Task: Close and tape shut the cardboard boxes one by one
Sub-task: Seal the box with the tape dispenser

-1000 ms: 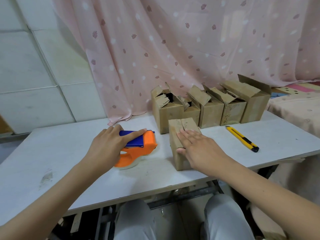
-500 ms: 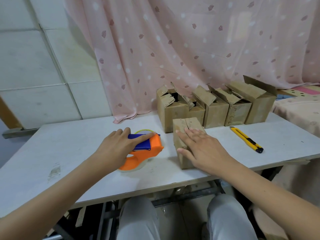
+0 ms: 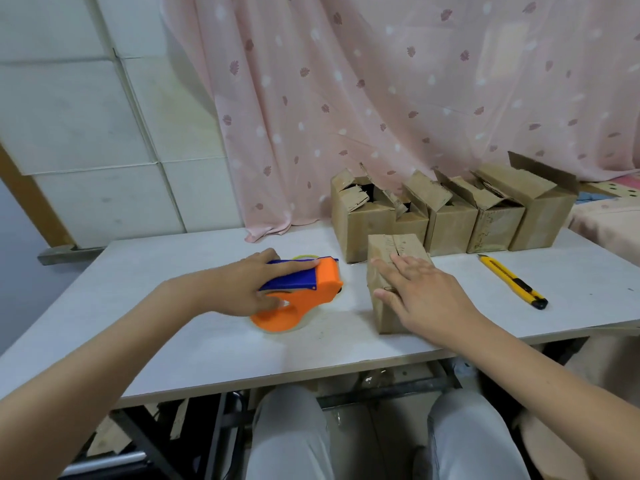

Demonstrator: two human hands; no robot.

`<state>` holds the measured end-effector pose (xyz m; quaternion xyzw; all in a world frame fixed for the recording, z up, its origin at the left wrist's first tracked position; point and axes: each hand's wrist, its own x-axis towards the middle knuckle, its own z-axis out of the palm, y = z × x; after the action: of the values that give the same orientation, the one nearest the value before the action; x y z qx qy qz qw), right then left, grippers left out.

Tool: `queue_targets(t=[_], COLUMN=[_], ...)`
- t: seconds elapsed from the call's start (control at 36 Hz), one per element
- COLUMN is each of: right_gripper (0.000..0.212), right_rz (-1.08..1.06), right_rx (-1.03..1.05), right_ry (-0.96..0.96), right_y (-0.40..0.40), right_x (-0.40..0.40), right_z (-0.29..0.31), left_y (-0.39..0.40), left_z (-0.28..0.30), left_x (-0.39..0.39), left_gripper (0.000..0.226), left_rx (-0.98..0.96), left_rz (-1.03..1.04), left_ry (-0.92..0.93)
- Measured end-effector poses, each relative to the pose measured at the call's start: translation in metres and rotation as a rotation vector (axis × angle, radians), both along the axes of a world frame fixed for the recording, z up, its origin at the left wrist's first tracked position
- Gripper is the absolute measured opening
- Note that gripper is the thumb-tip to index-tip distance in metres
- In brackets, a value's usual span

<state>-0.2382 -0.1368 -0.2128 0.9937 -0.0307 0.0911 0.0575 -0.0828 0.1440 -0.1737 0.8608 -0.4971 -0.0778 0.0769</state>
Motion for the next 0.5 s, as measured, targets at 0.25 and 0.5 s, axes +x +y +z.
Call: queue_targets(t=[0.25,0.5], right_gripper=[0.097,0.100], right_rz=[0.001,0.026], right_rx=[-0.008,0.042], right_ry=[0.012,-0.011], right_y=[-0.002,-0.004], right_x=[0.001,-0.004], right_z=[-0.001,0.001], left_y=[-0.004,-0.009], left_z=[0.020,0.029], left_x=[0.005,0.006], left_gripper=[0.085,0.086], left_rx=[0.053,0.095], left_rz=[0.003,0.014], left_ry=[-0.015,0.011])
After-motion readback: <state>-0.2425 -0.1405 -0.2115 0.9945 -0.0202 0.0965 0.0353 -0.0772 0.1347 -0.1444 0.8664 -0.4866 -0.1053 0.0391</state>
